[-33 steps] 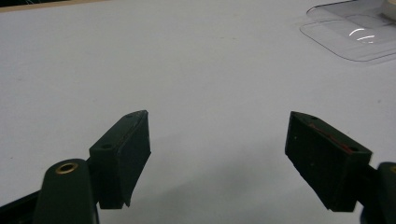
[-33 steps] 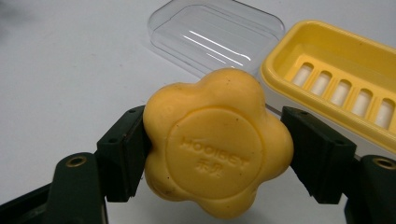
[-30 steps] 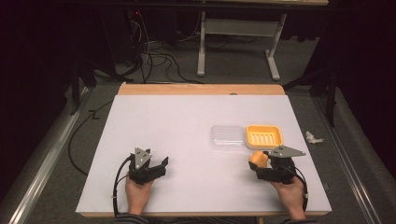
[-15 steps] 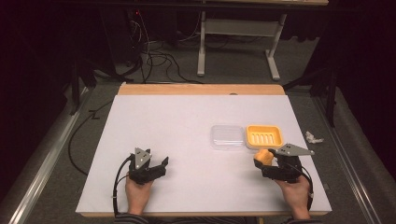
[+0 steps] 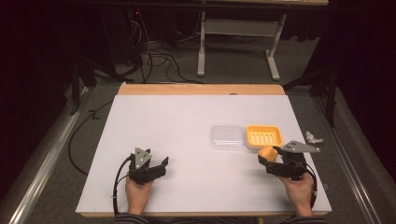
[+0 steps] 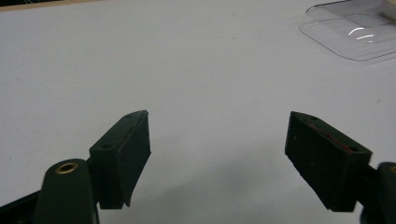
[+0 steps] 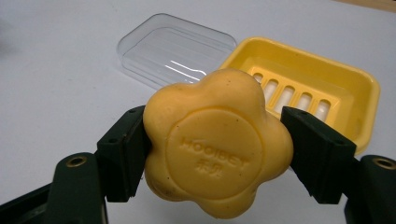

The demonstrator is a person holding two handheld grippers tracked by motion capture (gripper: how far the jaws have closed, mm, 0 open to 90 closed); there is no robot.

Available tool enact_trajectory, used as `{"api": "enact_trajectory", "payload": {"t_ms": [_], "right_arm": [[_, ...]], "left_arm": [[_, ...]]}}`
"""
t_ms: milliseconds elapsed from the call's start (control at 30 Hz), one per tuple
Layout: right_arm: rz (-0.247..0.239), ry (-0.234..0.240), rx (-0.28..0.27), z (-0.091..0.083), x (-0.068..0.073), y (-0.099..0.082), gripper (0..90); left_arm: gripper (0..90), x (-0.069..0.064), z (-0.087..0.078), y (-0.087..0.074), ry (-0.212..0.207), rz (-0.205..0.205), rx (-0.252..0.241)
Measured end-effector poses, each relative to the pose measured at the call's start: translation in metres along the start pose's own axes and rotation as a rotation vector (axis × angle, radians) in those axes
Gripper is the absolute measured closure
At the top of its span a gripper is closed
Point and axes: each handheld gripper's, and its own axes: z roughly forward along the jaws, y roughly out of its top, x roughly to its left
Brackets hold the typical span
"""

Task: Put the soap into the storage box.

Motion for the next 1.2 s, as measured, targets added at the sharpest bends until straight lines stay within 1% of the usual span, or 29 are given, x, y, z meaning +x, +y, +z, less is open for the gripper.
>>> {"api": "enact_trajectory", "payload": {"t_ms": [133, 200, 233, 333, 467, 500, 633, 800, 833, 933, 1000, 1100, 1133, 1200], "right_arm": [[0.0, -0.002, -0.004, -0.001, -0.003, 0.003, 27.8], [-0.01, -0.003, -0.006, -0.001, -0.005, 0.005, 27.8], [0.002, -0.007, -0.005, -0.001, -0.005, 0.005, 27.8], [-0.001, -0.011, -0.002, -0.001, -0.008, 0.007, 27.8], [0.008, -0.014, -0.014, -0.002, -0.011, 0.011, 27.8], [-0.001, -0.013, -0.014, -0.003, -0.012, 0.012, 27.8], [0.002, -0.02, -0.012, -0.002, -0.015, 0.015, 27.8], [0.012, -0.018, -0.013, -0.002, -0.019, 0.019, 27.8], [0.02, -0.017, -0.022, -0.003, -0.02, 0.021, 27.8], [0.022, -0.008, -0.035, -0.005, -0.021, 0.022, 27.8], [0.03, -0.003, -0.036, -0.005, -0.022, 0.023, 27.8], [0.029, -0.002, -0.033, -0.003, -0.023, 0.025, 27.8], [0.032, 0.0, -0.023, -0.001, -0.023, 0.027, 27.8], [0.031, 0.001, -0.025, 0.0, -0.023, 0.028, 27.8]], "left_arm": [[22.9, 0.0, 0.0, 0.0, -0.001, 0.001, 0.003], [22.9, 0.0, 0.0, 0.0, -0.001, 0.002, 0.003], [22.9, 0.0, 0.0, 0.0, -0.001, 0.002, 0.004], [22.9, 0.0, 0.0, 0.0, -0.001, 0.003, 0.004], [23.0, -0.001, 0.001, -0.001, 0.0, 0.004, 0.009], [23.0, -0.001, 0.001, -0.001, 0.0, 0.006, 0.011], [23.0, -0.001, 0.001, -0.001, 0.001, 0.007, 0.01], [23.0, -0.001, 0.001, -0.001, 0.003, 0.007, 0.01], [23.0, -0.001, 0.001, -0.001, 0.002, 0.008, 0.01], [23.0, -0.001, 0.001, -0.001, 0.003, 0.013, 0.009], [23.0, -0.001, 0.001, -0.001, 0.002, 0.009, 0.01], [23.0, -0.001, 0.001, -0.001, 0.002, 0.009, 0.006], [23.0, -0.001, 0.001, -0.001, 0.003, 0.009, 0.007], [23.0, -0.001, 0.001, -0.001, 0.002, 0.012, 0.01]]}}
